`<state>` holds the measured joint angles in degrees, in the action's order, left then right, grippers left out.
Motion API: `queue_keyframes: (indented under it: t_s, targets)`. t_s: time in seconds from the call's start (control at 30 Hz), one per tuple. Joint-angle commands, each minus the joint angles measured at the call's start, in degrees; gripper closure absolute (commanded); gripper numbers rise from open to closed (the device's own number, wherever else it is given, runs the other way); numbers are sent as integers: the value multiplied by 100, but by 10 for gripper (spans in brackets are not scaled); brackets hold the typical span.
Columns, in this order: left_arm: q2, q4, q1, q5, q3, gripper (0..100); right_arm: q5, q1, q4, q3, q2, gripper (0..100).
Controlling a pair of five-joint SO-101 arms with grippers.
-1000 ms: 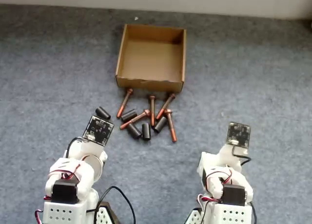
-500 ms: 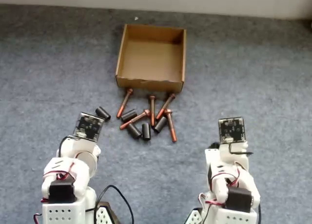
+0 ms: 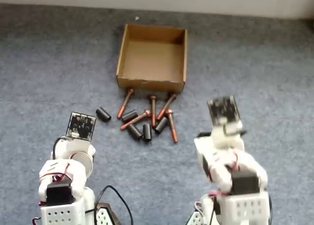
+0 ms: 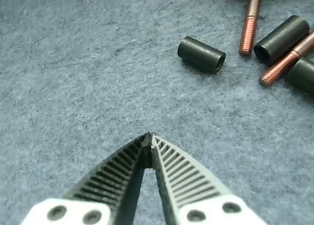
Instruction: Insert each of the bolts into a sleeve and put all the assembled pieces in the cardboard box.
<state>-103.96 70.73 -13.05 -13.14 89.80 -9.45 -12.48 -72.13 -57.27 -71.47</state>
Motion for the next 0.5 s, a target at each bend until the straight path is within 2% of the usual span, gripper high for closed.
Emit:
queue_keyframes:
  t_s: [0.0,0.23,0.47]
  targets:
    - [31,-9,-40,79,-224,993,510,-637,-418,1473,1868,955]
    - [31,-9,-40,62,-207,993,2040,-1552,-673,2949,4189,903]
    - [31,-9,-40,62,-207,993,2787,-2114,-119,3855,5886,903]
